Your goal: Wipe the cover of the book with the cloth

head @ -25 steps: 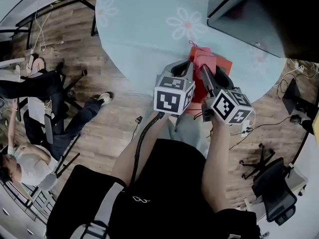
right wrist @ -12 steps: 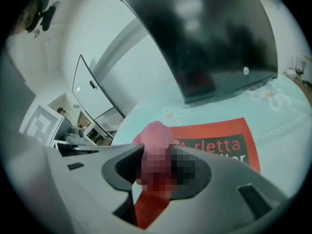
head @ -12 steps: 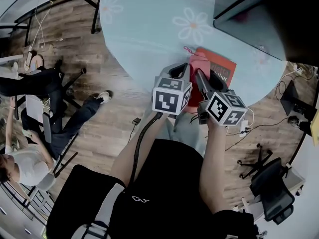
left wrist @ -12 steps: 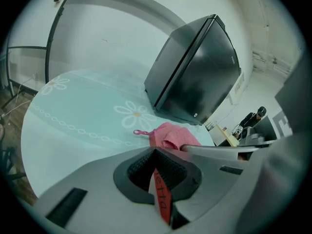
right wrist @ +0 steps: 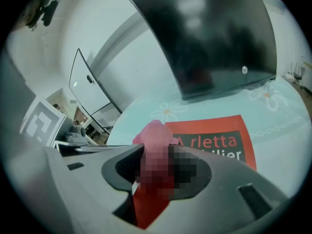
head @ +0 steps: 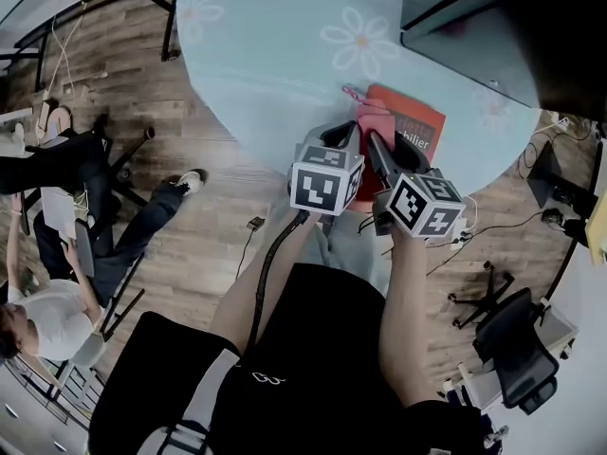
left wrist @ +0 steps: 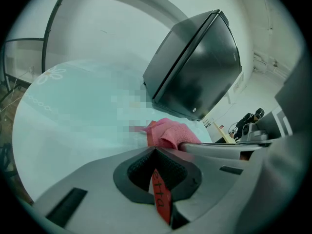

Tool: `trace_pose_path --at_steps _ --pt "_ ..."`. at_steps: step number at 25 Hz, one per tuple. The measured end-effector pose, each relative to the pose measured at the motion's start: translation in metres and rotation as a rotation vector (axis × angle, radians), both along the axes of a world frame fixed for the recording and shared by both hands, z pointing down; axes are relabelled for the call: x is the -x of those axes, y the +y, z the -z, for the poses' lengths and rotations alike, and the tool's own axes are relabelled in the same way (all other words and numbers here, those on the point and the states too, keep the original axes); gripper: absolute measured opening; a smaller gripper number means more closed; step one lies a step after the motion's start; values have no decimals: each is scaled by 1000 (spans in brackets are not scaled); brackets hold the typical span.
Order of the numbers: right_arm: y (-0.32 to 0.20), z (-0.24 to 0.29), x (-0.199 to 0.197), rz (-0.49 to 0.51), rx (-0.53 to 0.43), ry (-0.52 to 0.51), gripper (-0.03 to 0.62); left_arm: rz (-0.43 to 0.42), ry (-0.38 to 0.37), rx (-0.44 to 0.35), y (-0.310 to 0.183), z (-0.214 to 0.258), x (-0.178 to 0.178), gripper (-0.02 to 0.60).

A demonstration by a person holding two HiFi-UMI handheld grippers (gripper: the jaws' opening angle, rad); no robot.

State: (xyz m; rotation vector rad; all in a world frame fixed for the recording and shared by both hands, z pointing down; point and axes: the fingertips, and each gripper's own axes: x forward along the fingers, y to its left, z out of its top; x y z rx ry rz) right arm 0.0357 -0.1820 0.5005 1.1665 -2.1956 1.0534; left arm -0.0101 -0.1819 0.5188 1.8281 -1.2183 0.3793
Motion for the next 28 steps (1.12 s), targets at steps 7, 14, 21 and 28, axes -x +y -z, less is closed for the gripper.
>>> trace_pose_path --at_steps 7,14,21,28 --pt "1 -2 -6 -22 3 -8 158 1 9 15 2 -5 -1 12" --pt "4 -2 -12 -51 -3 -7 158 -27 11 12 4 -3 -8 12" --pt "5 -1 -26 -80 -11 -15 158 -60 8 4 3 3 -25 12" --pt "6 -2 -42 -107 -22 -25 160 -76 -4 -3 4 3 -42 12"
